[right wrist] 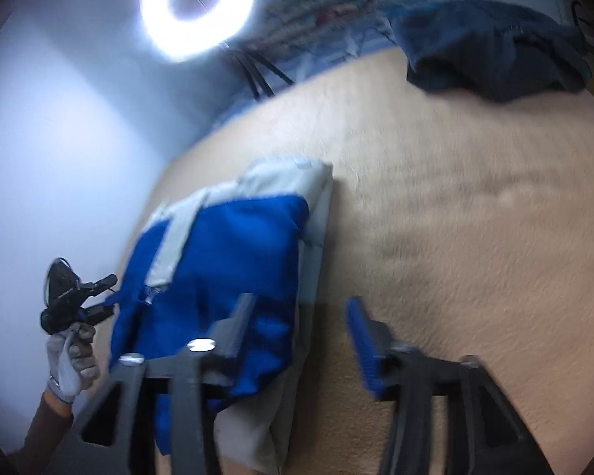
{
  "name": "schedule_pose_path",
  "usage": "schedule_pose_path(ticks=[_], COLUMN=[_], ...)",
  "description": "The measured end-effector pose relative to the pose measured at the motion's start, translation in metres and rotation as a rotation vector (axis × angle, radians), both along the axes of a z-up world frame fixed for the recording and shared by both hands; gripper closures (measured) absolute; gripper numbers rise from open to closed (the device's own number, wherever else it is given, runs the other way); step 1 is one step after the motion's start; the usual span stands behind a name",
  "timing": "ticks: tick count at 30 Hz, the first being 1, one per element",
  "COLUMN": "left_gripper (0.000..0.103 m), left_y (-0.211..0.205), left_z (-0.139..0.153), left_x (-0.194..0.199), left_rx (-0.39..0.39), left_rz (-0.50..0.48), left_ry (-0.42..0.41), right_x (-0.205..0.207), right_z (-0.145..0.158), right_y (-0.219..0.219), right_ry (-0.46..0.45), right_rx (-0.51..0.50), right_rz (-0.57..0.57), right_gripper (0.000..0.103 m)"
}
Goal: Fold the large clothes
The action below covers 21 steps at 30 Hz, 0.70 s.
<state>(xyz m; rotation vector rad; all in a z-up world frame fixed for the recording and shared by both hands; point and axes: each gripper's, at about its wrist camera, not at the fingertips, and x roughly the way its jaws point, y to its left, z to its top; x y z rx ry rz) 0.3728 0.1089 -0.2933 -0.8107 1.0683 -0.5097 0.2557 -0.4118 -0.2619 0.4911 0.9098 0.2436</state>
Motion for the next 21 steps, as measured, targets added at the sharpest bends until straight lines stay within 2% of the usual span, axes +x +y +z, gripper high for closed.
schedule_pose_path(ticks=[1,2,5,8,13,18,21], left_gripper=[0.037,0.037,0.036,0.036,0.036,0.036,0.036], left_y=[0.002,0.004,0.007,0.002,-0.015,-0.032,-0.045], left_z=[-0.001,-0.003,-0.014,-0.022,-0.026,-0.024,-0.022], left_x=[0.002,0.003,0.011,0.016,0.021,0.029,0.032], left_rx=[-0.024,-0.05,-0.113,-0.134,-0.12,-0.1,-0.071], left_rz=[-0.002,-0.009,-0.03,-0.06,-0.106,-0.131,-0.153], left_ry=[0.009,0.021,0.074,0.106,0.112,0.101,0.087], right_x=[-0.001,0.0,0.005,0.013,0.02,0.031,0.04], right_z=[0.002,0.002,-0.008,-0.02,-0.039,-0.045,-0.048], right_y=[-0.003,-0.005,-0.012,-0.015,-0.012,0.0,0.007], right_ry=[-0.012,-0.013,0.019,0.047,0.082,0.072,0.072], right_rx=[-0.002,-0.001,0.064,0.1,0.145,0.158,0.201], right_rz=[-0.004,-0.005,0.016,0.022,0.034,0.074,0.103], right_gripper=[0.031,0.029,0.027,0.026,0.025,0.025,0.032])
